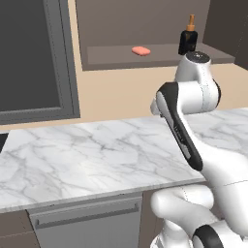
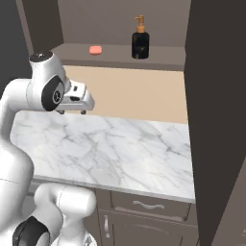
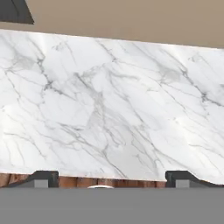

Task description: Locate and retrieve the bar soap and soap dispenser from the cabinet. Place them next to the sink.

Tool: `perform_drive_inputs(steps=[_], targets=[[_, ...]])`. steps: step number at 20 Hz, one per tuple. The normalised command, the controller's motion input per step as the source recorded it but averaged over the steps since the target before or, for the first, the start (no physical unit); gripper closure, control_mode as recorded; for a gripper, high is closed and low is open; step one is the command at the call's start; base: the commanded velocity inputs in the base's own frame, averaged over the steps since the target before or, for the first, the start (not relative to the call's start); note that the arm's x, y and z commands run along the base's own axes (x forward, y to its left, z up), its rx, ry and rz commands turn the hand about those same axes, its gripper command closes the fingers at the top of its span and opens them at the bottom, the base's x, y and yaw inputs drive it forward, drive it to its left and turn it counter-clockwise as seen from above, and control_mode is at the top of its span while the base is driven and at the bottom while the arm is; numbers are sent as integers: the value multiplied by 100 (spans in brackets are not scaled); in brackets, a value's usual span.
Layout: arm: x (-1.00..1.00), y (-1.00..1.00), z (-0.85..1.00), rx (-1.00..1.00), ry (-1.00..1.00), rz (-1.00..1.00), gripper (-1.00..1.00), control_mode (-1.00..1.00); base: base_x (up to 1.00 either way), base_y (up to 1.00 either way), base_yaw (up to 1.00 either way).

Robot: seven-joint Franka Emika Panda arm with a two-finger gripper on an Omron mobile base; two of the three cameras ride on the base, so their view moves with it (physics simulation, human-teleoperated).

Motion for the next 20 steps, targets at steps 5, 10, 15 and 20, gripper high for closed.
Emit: perform_drive_inputs(steps=[5, 10, 15, 20], targets=[[-45, 0, 53, -9, -34, -3, -100, -100, 0, 0, 0], [-38, 0, 63, 0, -33, 0, -100, -100, 0, 0, 0], [-36, -11, 59, 0, -22, 0, -100, -100, 0, 0, 0], [-18, -11, 59, -8, -14, -4, -100, -100, 0, 0, 0]])
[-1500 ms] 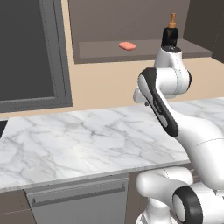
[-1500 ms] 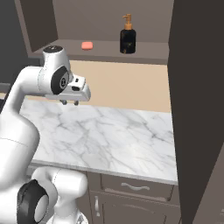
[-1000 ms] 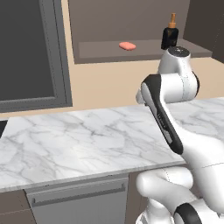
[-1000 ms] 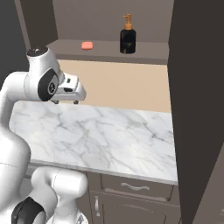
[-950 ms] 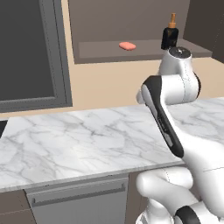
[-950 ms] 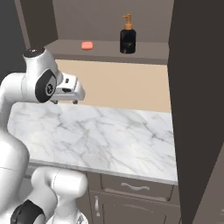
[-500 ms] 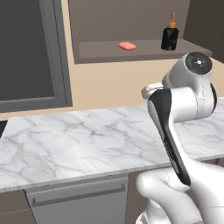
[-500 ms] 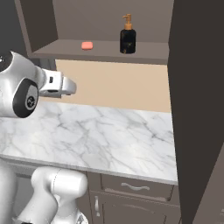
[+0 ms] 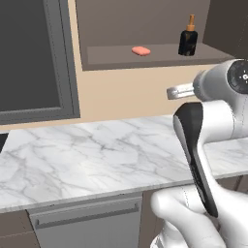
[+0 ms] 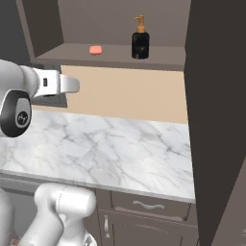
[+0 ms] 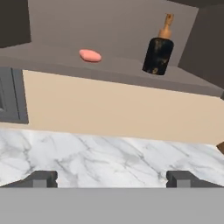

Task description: Locate and retrieve the bar soap and soap dispenser from the cabinet. Place them next to the sink.

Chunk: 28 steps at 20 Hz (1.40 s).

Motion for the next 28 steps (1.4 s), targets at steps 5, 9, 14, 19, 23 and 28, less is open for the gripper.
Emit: perform_drive_inputs(steps=[5, 9, 14, 19, 23, 28], targets=[[-1, -23, 65, -2, -8, -11, -100, -100, 0, 0, 0], [10, -24, 57, 1, -2, -10, -100, -100, 0, 0, 0], [20, -34, 49, 2, -1, -11, -100, -100, 0, 0, 0], [41, -38, 1, 13, 0, -16, -100, -100, 0, 0, 0], [47, -35, 0, 18, -3, -11, -100, -100, 0, 0, 0], [45, -22, 3, 20, -12, -3, -100, -100, 0, 0, 0]])
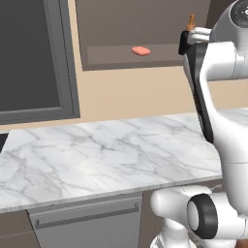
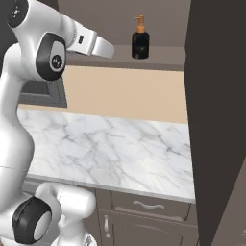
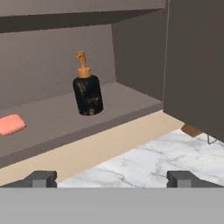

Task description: Locate and retrieve the bar soap and soap dispenser from the cabinet. Place them next to the sink.

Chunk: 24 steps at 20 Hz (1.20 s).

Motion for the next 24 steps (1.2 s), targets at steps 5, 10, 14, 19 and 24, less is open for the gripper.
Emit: perform_drive_inputs(steps=[5, 10, 14, 19, 24], targets=[[39, -6, 0, -4, -2, 2, -100, -100, 0, 0, 0], [35, -12, 0, -13, 0, 5, -100, -100, 0, 0, 0], [25, -15, -15, -7, 0, 5, -100, -100, 0, 0, 0], [22, -13, -25, -6, 0, -1, -100, -100, 0, 0, 0], [44, -12, -10, -5, 1, -6, -100, -100, 0, 0, 0]])
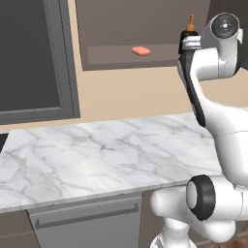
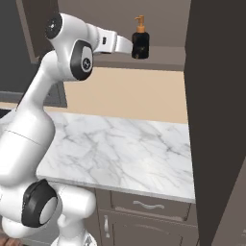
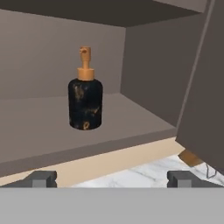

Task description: Locate and retrieve the bar soap and soap dispenser from the cabinet. Place them next to the sink.

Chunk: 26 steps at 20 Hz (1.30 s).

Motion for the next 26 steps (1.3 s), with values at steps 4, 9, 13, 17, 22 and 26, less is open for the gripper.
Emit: perform_drive_inputs(steps=[4, 9, 13, 17, 22, 26], targets=[[55, -4, -3, -3, 2, -4, -100, -100, 0, 0, 0], [59, 0, -1, -1, 2, -2, -100, -100, 0, 0, 0], [56, 0, 0, -1, 2, -3, -100, -100, 0, 0, 0], [48, 0, -1, -2, 4, -3, -100, -100, 0, 0, 0], [45, -3, -4, -1, 3, -2, -100, -100, 0, 0, 0], [34, -5, -6, -2, 2, -4, -100, -100, 0, 0, 0]])
